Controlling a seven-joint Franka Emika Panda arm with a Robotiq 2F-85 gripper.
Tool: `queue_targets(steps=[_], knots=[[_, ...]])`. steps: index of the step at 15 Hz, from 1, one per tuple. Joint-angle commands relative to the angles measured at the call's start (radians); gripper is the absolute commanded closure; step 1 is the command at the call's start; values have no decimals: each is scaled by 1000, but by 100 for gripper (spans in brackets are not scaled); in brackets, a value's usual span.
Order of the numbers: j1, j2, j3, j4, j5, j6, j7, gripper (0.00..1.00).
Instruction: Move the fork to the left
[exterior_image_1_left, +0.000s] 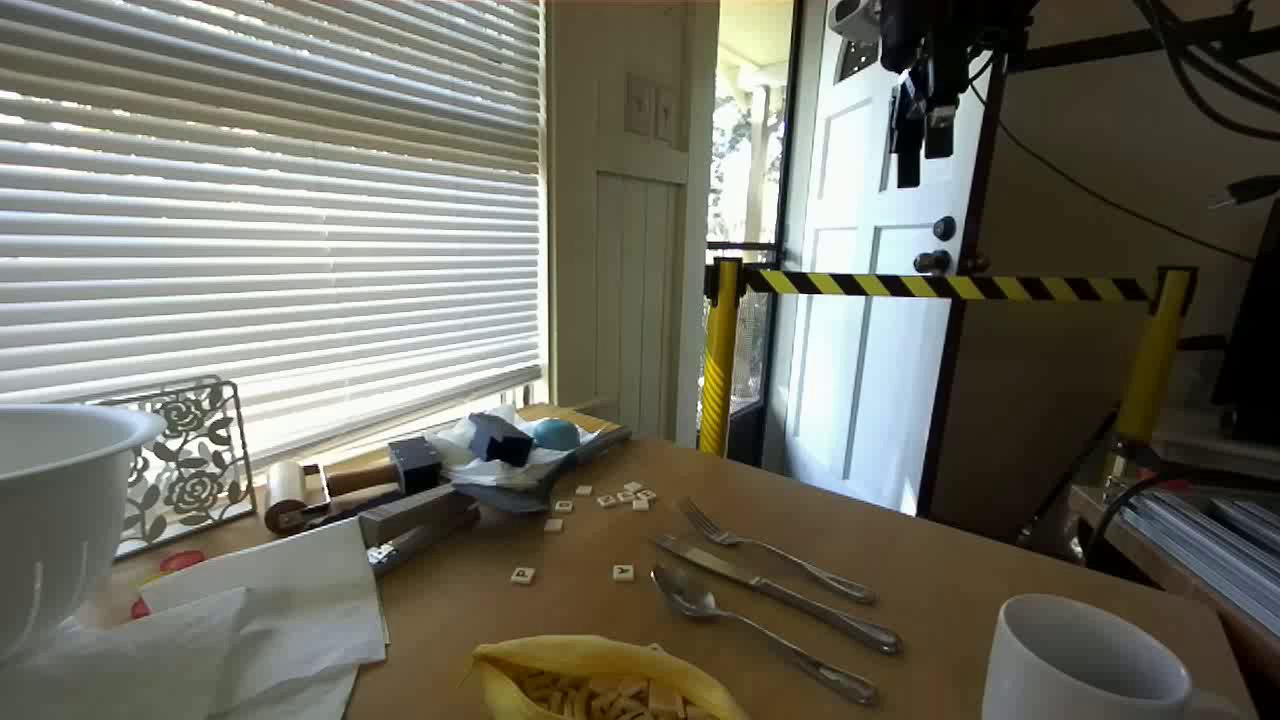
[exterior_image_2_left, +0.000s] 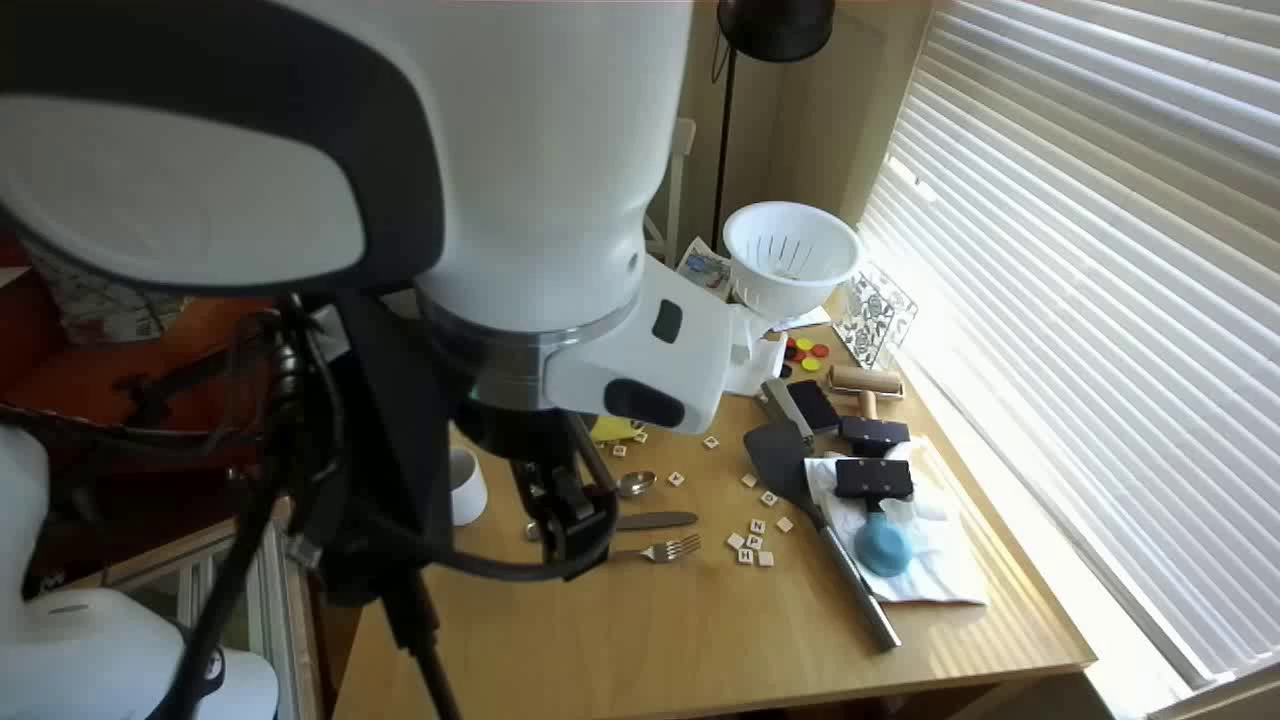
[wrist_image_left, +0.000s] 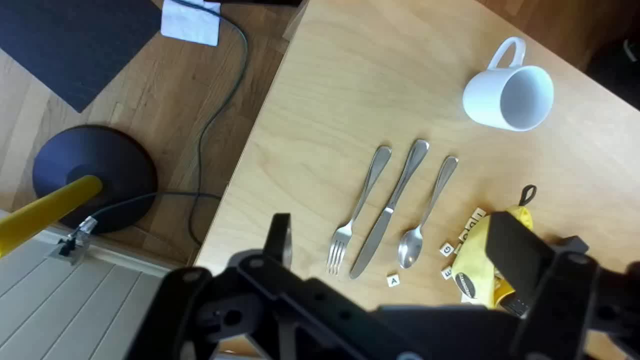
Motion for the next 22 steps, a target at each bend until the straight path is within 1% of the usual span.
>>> queue_targets(steps=[1,5,9,10,11,12,14,17,19,20,22], knots=[[-27,5,23,2,10,-2,-10,0],[-27,5,23,2,10,-2,-10,0],[-1,72,80,-31,73,132,112,0],[5,91,93,-35,106,163,140,0],[3,109,116,-48,139,222,210,0],[3,127,135,-57,162,265,256,0],[3,167,172,-79,208,391,354,0],[4,235,209,-125,252,639,448,0],[-6,276,233,-159,220,806,531,0],[-8,307,248,-183,182,880,568,0],[-14,362,266,-204,104,908,628,0]])
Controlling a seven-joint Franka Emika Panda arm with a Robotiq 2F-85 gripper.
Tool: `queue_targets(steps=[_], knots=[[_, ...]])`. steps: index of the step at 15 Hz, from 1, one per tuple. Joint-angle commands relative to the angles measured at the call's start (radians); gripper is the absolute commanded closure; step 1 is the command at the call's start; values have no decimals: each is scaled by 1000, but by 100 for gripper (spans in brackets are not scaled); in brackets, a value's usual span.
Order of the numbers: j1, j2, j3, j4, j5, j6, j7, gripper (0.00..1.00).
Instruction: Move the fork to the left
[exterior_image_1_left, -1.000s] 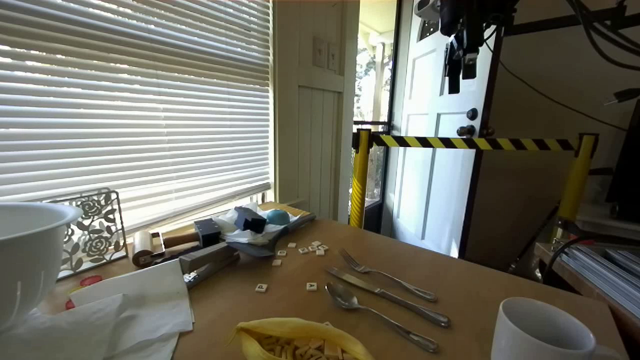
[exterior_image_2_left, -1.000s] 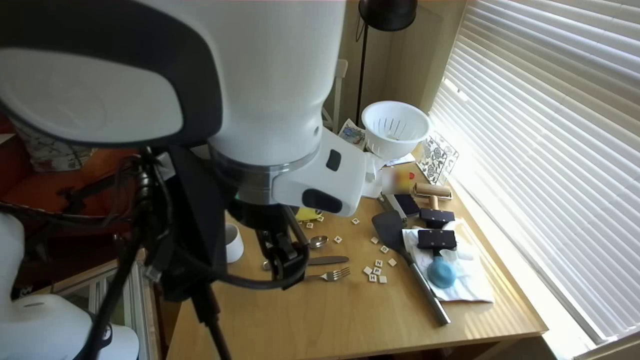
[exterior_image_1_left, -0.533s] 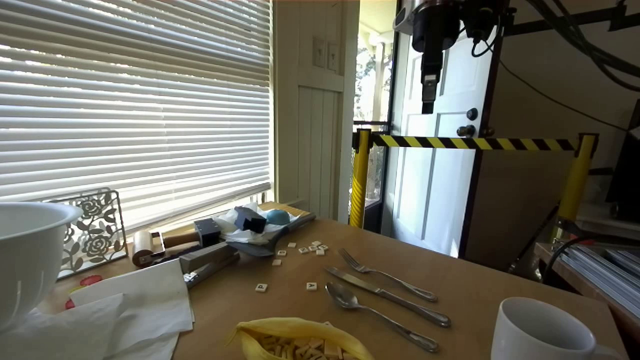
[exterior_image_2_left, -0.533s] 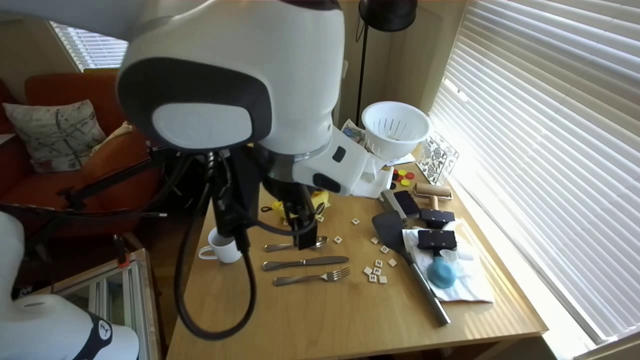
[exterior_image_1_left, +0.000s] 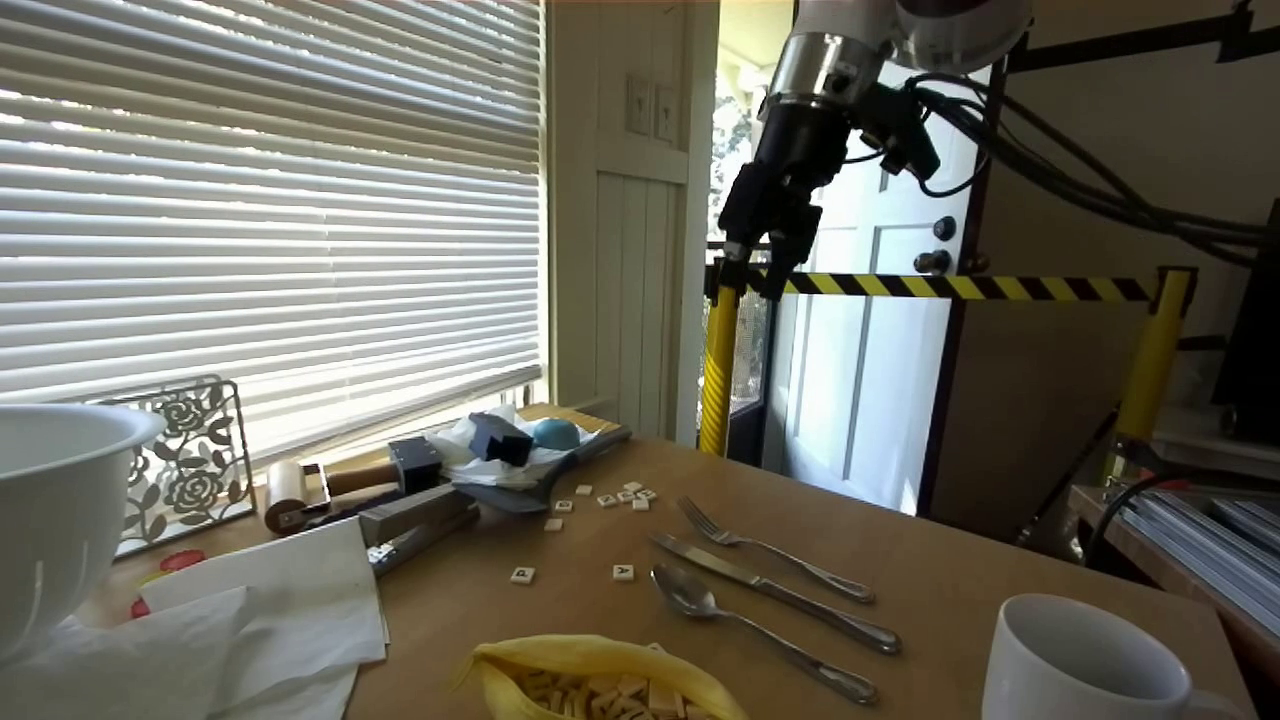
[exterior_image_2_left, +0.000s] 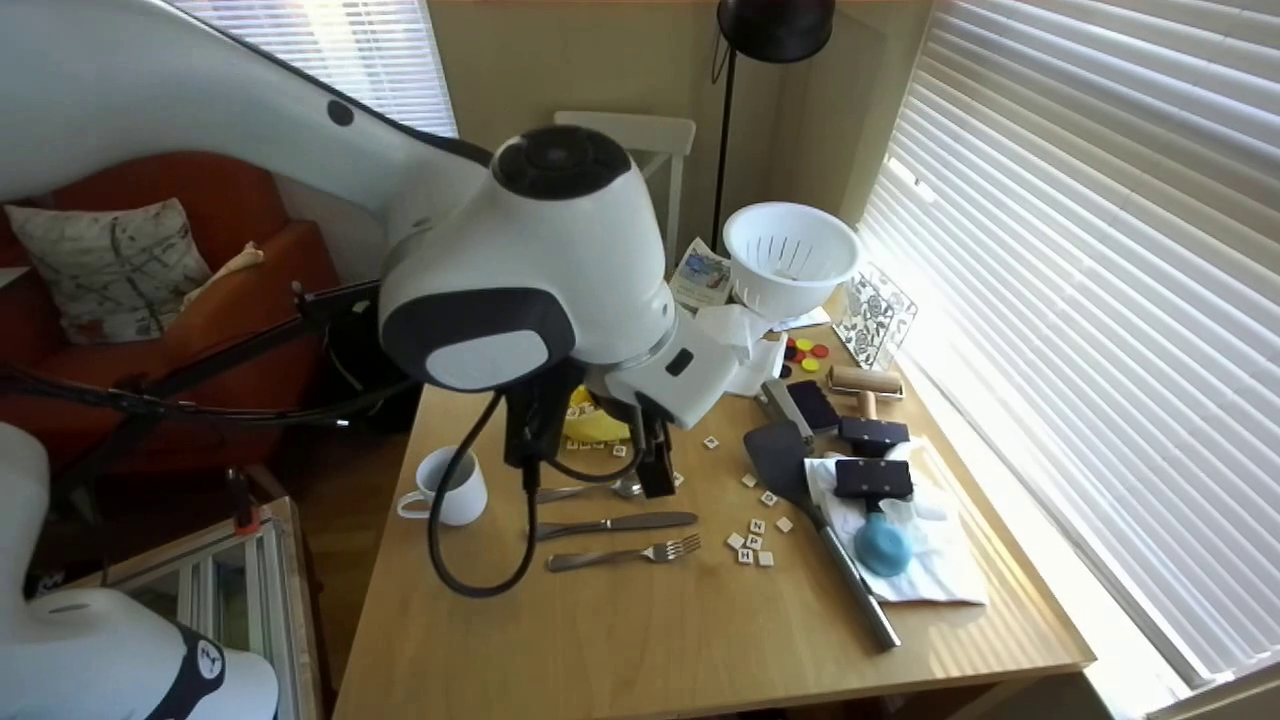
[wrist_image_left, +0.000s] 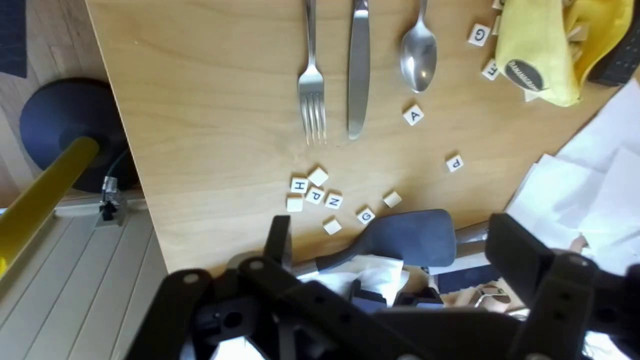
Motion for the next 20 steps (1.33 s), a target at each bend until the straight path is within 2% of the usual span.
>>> queue_targets(steps=[1,6,15,20], knots=[[-7,22,14,-13,-25,24,27,0],[-11,84,23,-22,-74,64,83,0],[61,353,66,34,-71,125,183,0],[27,430,66,47,0,216,83,0]])
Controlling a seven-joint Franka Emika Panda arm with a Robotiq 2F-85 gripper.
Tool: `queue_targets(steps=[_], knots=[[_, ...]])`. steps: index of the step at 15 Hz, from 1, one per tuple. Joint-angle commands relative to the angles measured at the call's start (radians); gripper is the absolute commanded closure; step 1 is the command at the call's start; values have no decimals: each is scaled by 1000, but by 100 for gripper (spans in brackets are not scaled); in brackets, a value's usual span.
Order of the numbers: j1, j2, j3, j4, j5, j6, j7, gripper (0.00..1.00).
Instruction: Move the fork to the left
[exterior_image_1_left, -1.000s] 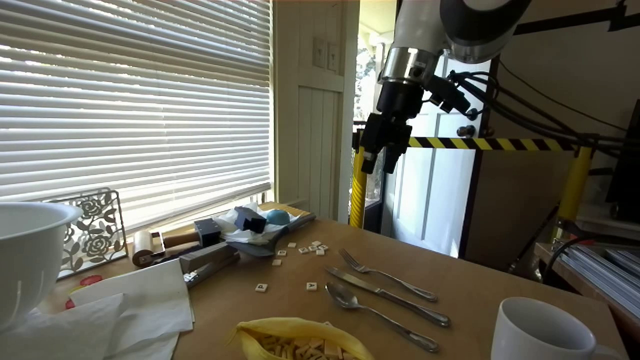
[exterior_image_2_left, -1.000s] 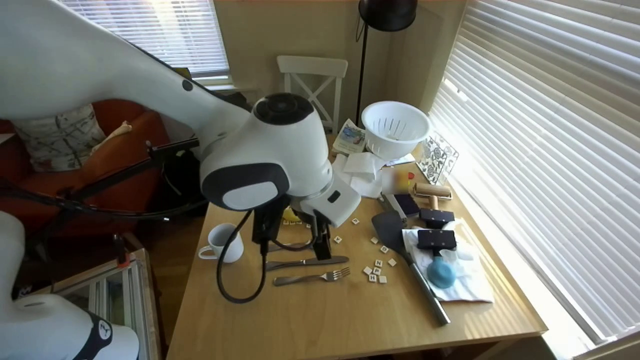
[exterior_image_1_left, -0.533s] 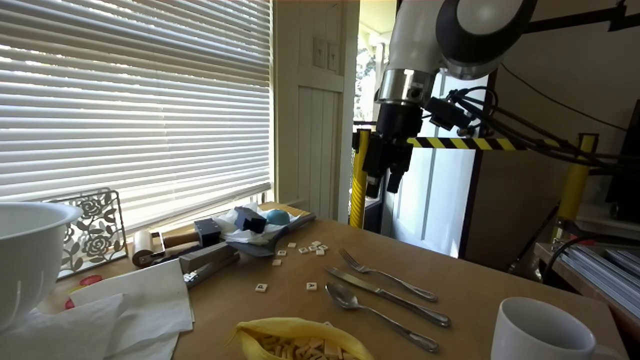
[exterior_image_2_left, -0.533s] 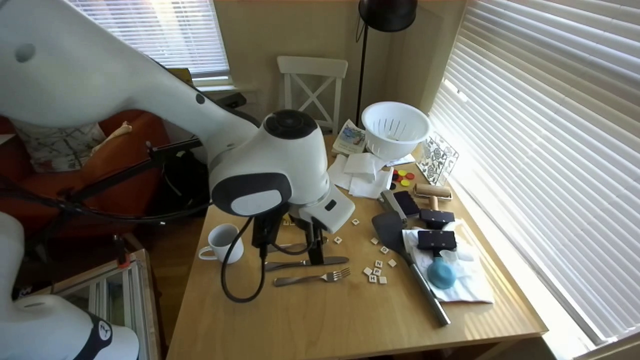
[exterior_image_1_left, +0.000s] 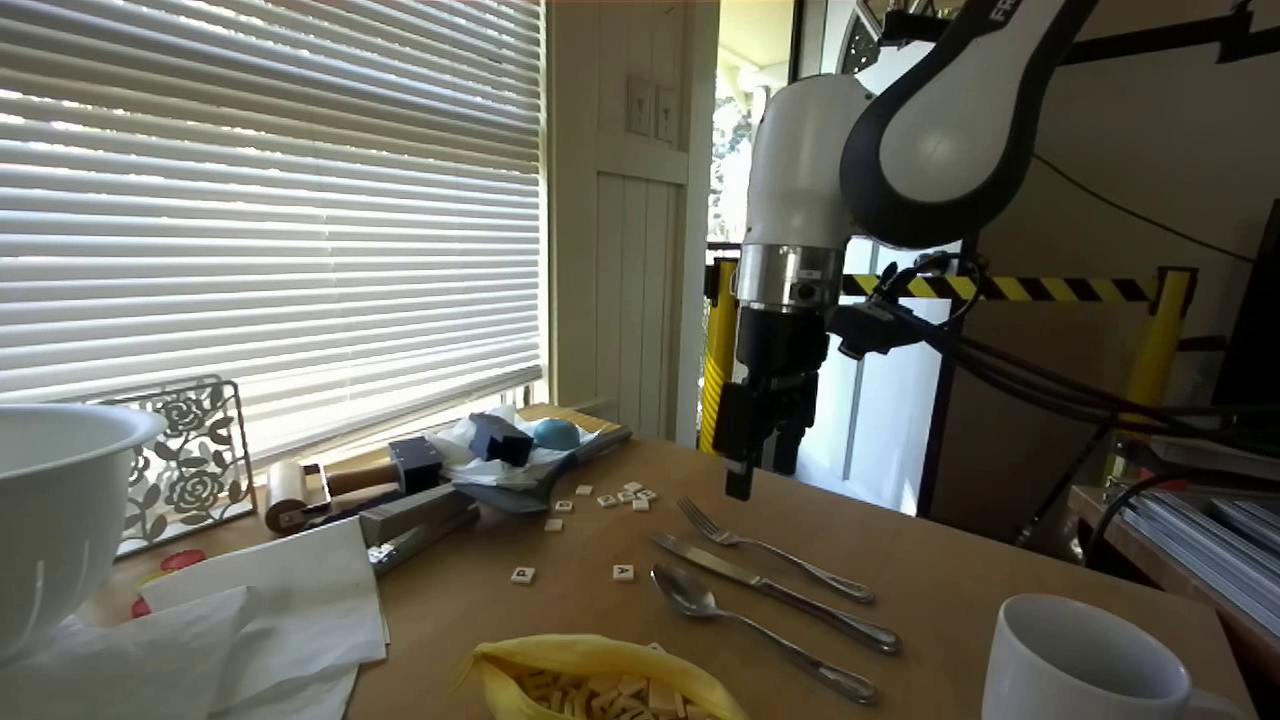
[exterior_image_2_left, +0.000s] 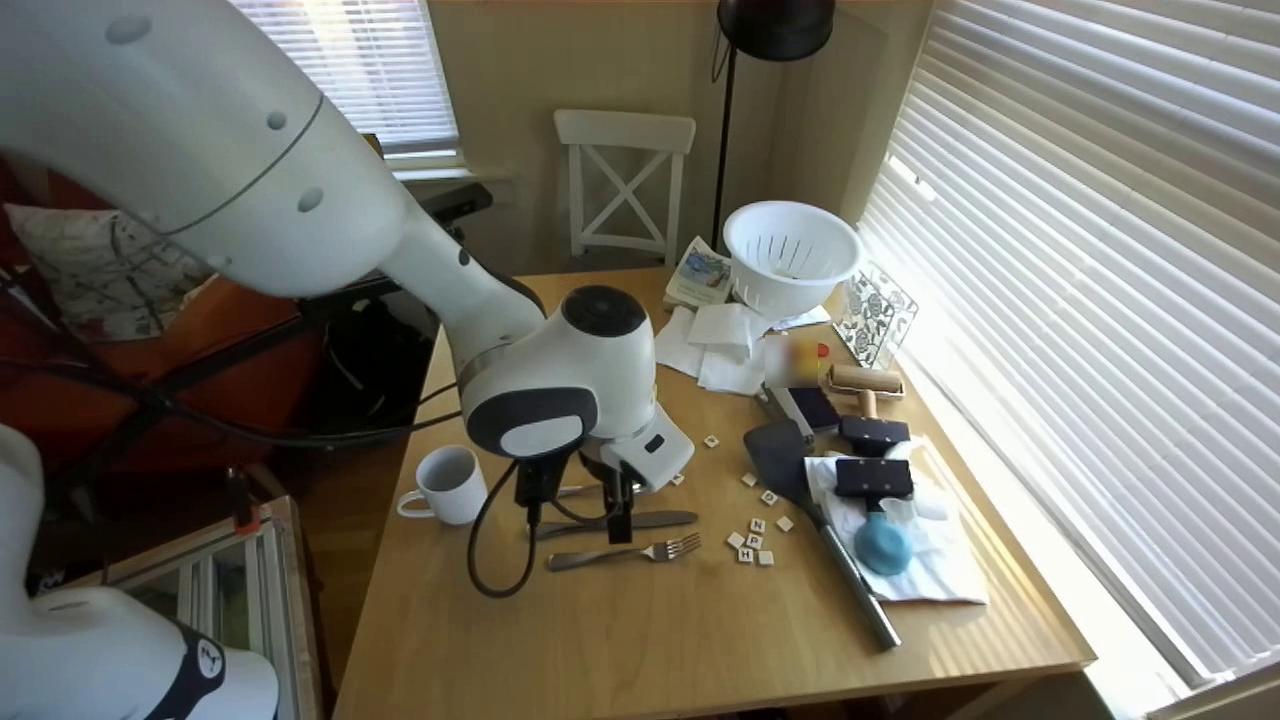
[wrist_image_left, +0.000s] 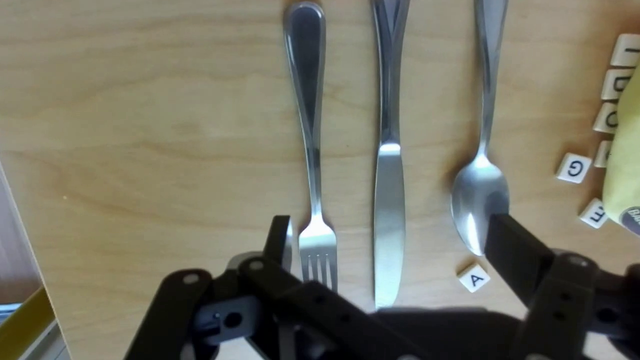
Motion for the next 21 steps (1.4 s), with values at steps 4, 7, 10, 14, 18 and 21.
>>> queue_targets(steps=[4,7,10,14,18,21], knots=[[-106,79,33,19,104,92,-229,0],[-146,113,64,27,148,85,-304,0],[-163,142,89,38,173,74,-323,0],[-155,168,89,49,158,71,-305,0],[-158,188,88,58,156,72,-301,11],[-157,200,91,64,156,71,-299,29]])
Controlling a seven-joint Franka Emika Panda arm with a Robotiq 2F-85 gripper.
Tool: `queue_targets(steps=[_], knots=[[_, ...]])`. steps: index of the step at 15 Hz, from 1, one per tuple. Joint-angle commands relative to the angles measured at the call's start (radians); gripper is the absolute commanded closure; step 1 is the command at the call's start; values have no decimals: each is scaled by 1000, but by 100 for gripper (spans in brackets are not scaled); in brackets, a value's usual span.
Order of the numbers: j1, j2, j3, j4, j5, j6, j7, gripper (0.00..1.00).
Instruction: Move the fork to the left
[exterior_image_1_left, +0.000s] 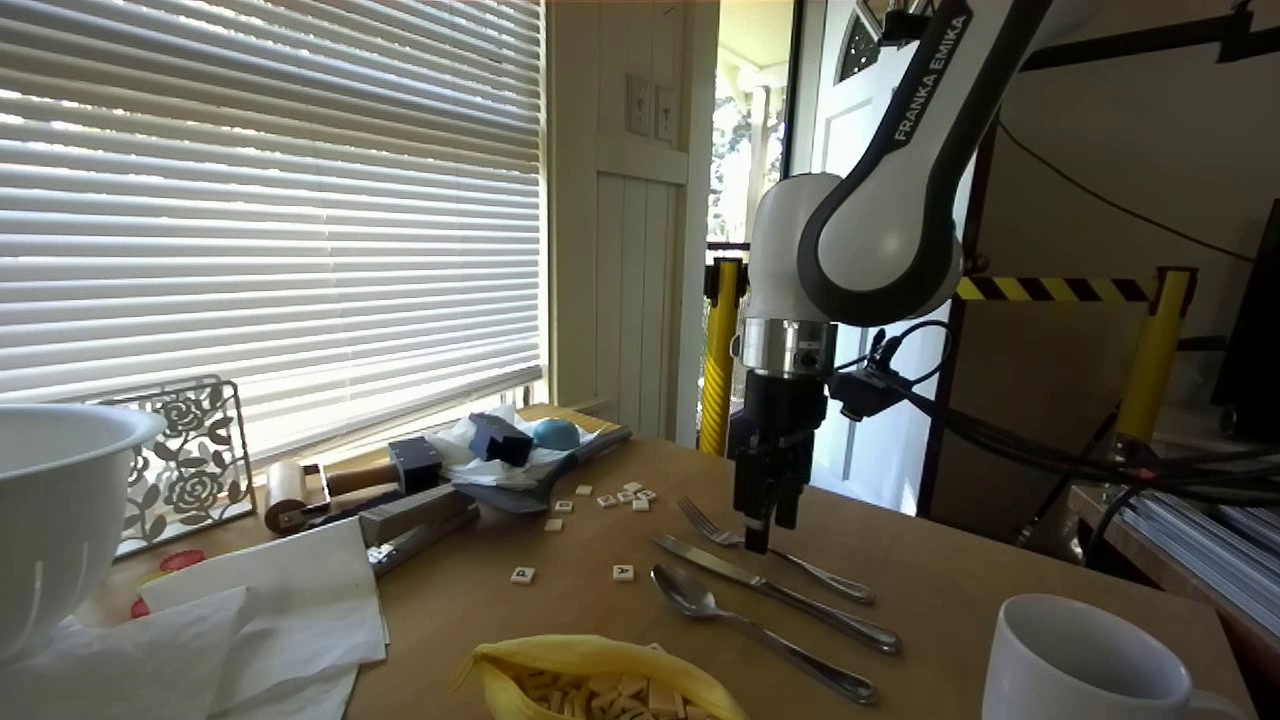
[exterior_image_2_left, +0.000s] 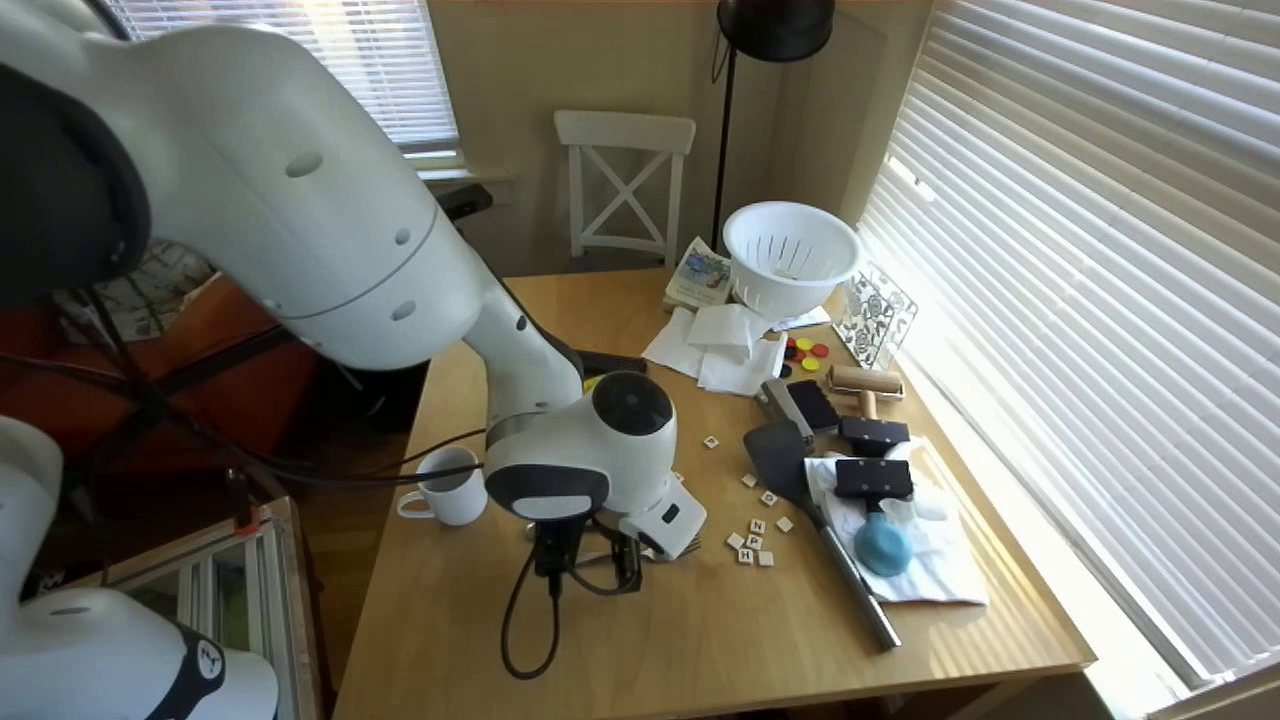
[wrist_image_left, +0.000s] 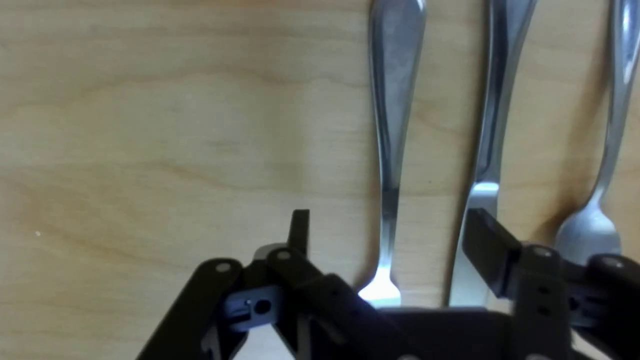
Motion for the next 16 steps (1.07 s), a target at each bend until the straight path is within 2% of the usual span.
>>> queue_targets(steps=[1,2,6,7,8,9,10,11,13,16], knots=[[-6,33,9,28,17,-1,-12,32],[-5,35,9,29,15,-3,-11,33],[-1,43,3,37,7,-7,-7,52],[-1,44,2,37,7,-8,-6,51],[0,45,2,38,7,-8,-5,58],[1,47,0,39,5,-8,-3,71],[2,48,0,40,5,-8,-2,73],[2,49,0,40,5,-8,-2,84],[-2,45,8,40,12,-25,-4,98],[2,11,1,26,9,-41,5,99]])
